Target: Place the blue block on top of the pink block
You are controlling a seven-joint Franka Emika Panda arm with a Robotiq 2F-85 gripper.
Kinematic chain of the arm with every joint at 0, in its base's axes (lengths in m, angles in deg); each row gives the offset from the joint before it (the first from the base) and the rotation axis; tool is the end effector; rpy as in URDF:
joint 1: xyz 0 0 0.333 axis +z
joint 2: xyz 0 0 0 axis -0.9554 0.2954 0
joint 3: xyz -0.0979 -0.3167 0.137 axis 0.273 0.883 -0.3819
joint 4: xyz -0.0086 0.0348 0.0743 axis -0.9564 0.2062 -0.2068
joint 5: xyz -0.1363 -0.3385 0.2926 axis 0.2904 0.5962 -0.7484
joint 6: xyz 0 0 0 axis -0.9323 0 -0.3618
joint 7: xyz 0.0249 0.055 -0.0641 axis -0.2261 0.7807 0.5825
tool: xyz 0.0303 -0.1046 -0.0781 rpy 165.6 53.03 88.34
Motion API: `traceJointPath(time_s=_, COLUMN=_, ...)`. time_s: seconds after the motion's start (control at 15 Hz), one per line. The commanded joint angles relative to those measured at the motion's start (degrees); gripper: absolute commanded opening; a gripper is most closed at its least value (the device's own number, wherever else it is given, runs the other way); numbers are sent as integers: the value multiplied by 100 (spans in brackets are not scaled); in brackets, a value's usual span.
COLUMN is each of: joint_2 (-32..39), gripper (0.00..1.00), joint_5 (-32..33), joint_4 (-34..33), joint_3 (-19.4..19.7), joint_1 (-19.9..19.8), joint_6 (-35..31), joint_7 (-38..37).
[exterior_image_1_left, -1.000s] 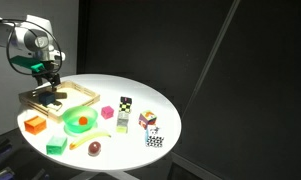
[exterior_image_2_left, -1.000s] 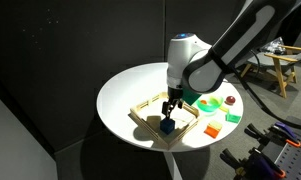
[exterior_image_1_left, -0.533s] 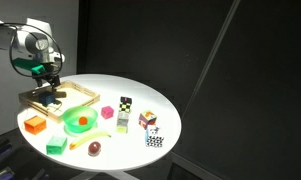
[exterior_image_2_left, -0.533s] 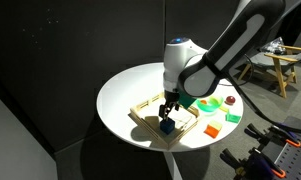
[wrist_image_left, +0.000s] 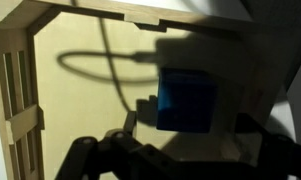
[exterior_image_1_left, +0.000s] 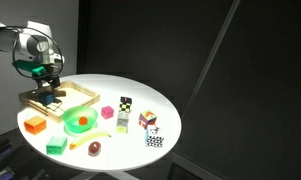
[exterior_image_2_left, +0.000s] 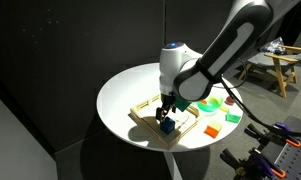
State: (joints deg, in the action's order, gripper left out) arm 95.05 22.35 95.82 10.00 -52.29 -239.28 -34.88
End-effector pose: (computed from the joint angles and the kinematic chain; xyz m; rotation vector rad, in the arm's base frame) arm 0.5763 0.2535 0.1223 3.0982 0.2869 0.0529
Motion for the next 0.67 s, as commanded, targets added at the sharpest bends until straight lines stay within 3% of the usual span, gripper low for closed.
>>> traceJointPath(time_s=0.0, joint_2=167, gripper=100, joint_5=121, joint_4=-202, joint_3=99, joint_1=117, joint_6=23, joint_7=-163)
traceJointPath(time_s=0.6, joint_2=373, gripper=100, joint_5=113, joint_4=-317, joint_3=177, joint_1=209, joint_6=17, joint_7=-161)
